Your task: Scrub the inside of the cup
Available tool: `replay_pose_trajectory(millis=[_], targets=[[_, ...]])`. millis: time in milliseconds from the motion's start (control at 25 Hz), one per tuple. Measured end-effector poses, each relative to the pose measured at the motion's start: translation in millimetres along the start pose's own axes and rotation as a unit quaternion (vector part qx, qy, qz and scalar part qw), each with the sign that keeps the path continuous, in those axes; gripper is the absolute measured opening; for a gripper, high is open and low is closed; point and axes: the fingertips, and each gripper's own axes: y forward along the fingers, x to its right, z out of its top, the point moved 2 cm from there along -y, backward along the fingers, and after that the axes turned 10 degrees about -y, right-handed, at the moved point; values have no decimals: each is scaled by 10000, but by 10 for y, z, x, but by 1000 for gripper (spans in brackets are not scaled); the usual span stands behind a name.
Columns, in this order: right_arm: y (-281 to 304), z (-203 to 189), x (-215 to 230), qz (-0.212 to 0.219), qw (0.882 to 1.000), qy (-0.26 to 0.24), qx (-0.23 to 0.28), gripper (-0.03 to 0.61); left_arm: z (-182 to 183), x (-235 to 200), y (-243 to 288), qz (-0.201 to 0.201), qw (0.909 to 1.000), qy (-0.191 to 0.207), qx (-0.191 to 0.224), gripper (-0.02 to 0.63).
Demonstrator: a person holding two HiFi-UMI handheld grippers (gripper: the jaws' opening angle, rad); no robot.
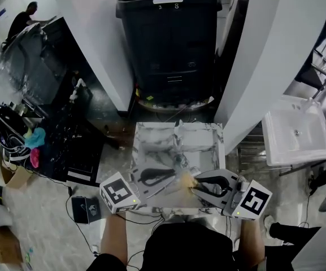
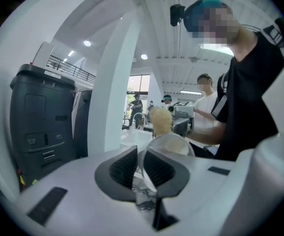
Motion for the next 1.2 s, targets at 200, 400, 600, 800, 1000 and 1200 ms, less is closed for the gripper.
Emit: replay_pose_trajectory(millis=[200, 400, 600, 800, 1000, 1200], targets=[[45, -16, 47, 73, 9994, -187, -286, 75, -172, 262, -27, -469, 9952, 503, -690, 29], [113, -82, 111, 266, 9985, -233, -429, 75, 58, 674, -66, -1268, 9917, 201, -112, 29], [67, -105, 134, 254, 9991, -103, -332, 74, 435, 818, -271, -1543, 9861, 174, 582, 29], [-20, -25, -17, 452, 9990, -38, -26, 74, 674, 648, -368, -1080, 9882, 221, 1068, 29], [-39, -89, -185, 532, 9985, 47, -138, 74, 712, 304, -322, -527, 9860, -47, 1583, 29], [-98, 18, -263, 484, 9986, 180, 118, 72, 572, 60, -309, -74, 9903, -372, 1338, 29]])
